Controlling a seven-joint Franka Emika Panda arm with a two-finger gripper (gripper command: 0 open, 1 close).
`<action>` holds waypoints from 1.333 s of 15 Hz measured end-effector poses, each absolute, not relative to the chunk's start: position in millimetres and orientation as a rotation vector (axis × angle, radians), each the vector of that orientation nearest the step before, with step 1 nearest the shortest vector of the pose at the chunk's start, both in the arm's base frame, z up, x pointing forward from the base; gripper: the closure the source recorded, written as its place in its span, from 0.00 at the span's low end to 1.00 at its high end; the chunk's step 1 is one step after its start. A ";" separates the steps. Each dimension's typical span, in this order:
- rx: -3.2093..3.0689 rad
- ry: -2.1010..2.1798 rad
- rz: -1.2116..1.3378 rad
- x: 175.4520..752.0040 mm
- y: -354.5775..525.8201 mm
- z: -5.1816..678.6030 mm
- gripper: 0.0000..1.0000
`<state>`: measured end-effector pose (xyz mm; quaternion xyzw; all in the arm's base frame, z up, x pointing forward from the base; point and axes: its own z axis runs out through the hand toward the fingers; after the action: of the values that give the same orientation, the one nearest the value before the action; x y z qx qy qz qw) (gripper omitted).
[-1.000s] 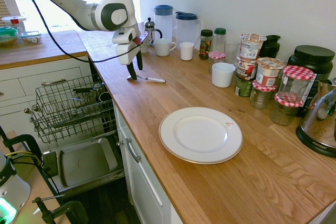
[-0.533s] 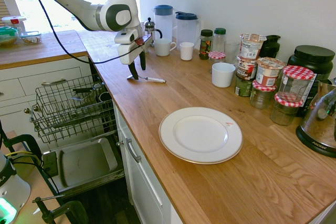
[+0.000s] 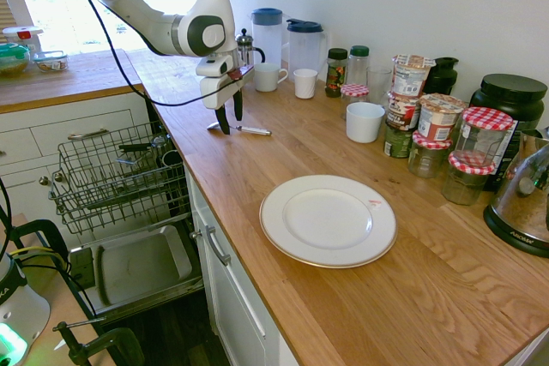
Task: Put the spoon in the dishwasher
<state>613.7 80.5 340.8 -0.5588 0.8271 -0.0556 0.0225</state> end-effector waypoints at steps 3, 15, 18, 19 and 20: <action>-1.738 2.567 -0.165 614.6 84.7 337.0 1.00; -1.704 2.589 -0.146 618.9 77.4 334.1 1.00; -1.696 2.590 -0.129 619.2 75.1 333.9 1.00; -1.695 2.590 -0.125 619.3 73.9 333.8 1.00; -1.693 2.590 -0.121 619.5 72.7 333.8 1.00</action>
<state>619.5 72.7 333.8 -0.5465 0.8363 -0.0391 0.0224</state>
